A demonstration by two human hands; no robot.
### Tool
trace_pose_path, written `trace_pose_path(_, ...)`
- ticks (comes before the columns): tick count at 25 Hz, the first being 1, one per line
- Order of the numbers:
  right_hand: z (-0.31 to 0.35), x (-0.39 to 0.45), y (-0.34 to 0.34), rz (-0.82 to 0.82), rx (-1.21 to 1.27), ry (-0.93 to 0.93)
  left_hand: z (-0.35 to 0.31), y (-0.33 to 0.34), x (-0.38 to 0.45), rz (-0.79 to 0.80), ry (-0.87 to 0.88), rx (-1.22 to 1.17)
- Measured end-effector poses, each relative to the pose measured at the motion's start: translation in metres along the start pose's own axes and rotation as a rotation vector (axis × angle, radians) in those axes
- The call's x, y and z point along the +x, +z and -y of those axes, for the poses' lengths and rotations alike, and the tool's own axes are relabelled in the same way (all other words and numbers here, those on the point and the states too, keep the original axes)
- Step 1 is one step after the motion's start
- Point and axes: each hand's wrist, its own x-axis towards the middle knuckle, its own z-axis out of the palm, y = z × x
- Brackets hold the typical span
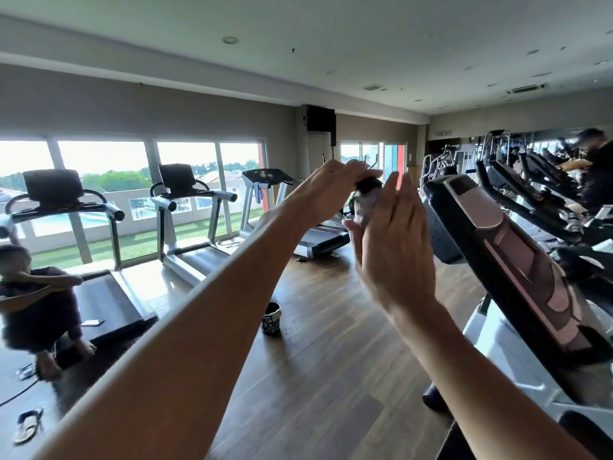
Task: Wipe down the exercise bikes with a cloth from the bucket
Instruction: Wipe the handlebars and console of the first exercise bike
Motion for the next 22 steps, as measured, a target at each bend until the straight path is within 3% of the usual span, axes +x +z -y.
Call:
trace_pose_path(3, 0.007, 0.023, -0.006, 0.050, 0.061, 0.011, 0.003, 0.000, 0.002, -0.016, 0.035, -0.009)
trace_pose_path(8, -0.003, -0.044, -0.010, 0.058, -0.118, -0.021, 0.016, 0.001, 0.008, 0.017, 0.063, -0.056)
trace_pose_path(12, 0.013, 0.015, -0.004, 0.052, 0.021, 0.055, 0.010, 0.001, 0.002, -0.004, 0.062, -0.058)
trace_pose_path(19, -0.007, -0.047, -0.011, 0.052, -0.177, -0.071, 0.023, -0.004, 0.000, 0.107, 0.216, 0.063)
trace_pose_path(22, 0.001, -0.013, 0.001, -0.042, -0.150, -0.009, 0.021, -0.008, 0.009, 0.165, 0.277, 0.072)
